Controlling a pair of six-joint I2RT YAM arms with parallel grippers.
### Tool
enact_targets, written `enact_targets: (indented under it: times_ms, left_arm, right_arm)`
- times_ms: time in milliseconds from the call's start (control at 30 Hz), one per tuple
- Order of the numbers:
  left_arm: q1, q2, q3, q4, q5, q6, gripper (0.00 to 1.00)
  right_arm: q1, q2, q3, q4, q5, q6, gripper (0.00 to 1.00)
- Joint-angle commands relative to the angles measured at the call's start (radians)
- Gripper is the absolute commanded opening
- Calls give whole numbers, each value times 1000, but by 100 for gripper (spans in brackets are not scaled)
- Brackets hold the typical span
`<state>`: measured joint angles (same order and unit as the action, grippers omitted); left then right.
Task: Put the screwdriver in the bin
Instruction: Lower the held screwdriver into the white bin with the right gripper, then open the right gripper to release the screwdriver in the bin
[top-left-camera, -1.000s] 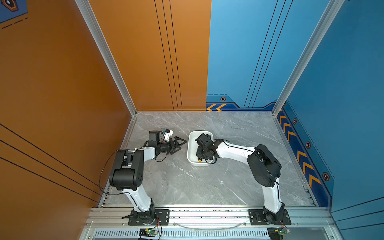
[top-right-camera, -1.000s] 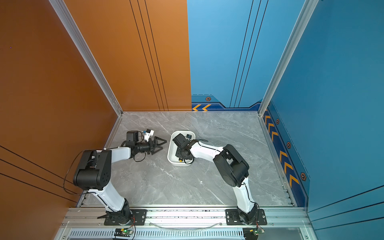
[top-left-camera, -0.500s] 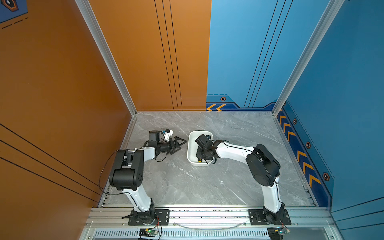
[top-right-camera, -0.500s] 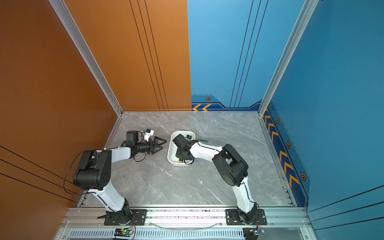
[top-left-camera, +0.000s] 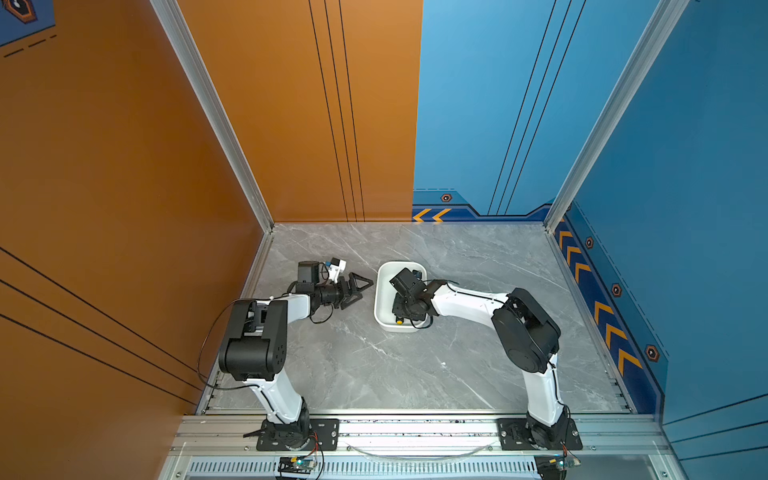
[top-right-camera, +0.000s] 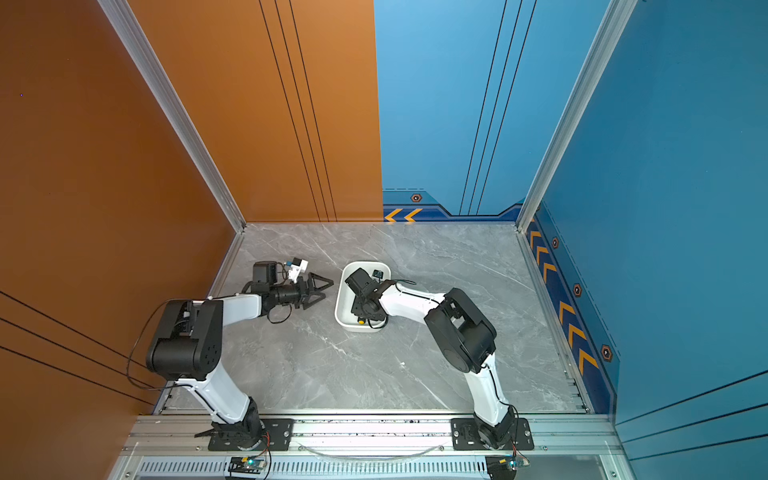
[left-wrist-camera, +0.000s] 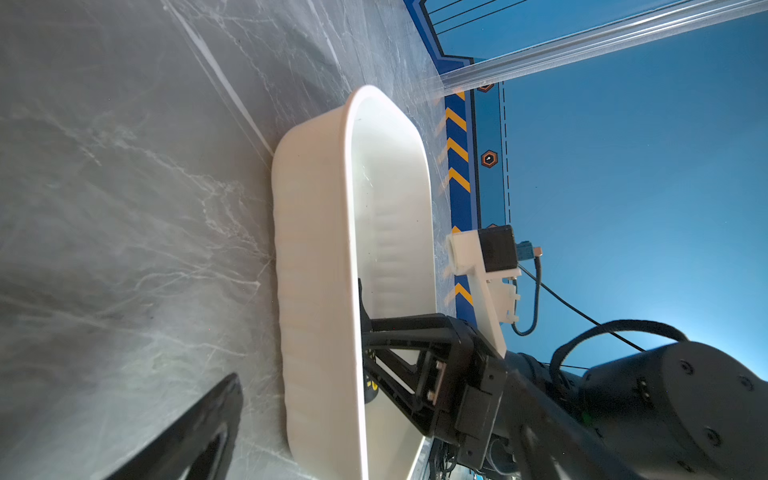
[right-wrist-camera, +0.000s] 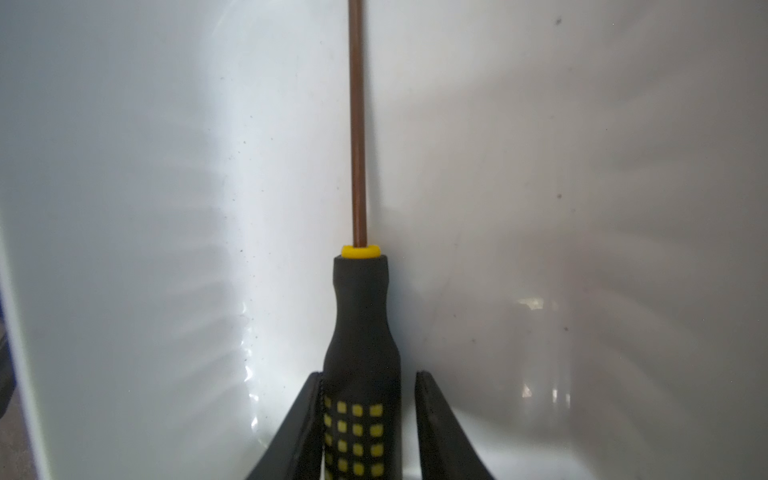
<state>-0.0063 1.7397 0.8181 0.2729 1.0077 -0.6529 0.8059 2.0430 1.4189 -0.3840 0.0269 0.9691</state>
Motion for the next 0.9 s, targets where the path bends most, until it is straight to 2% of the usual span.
enact_targets:
  times_ms: [0, 367, 867]
  left_arm:
    - [6, 9, -18, 6, 32, 2, 98]
    - [6, 9, -19, 7, 32, 2, 98]
    - [6, 8, -18, 10, 33, -1, 98]
  right_arm:
    - [-3, 15, 18, -26, -3, 0, 37]
    - [-3, -15, 26, -29, 11, -26, 40]
    - [-4, -85, 100, -142, 69, -107, 41]
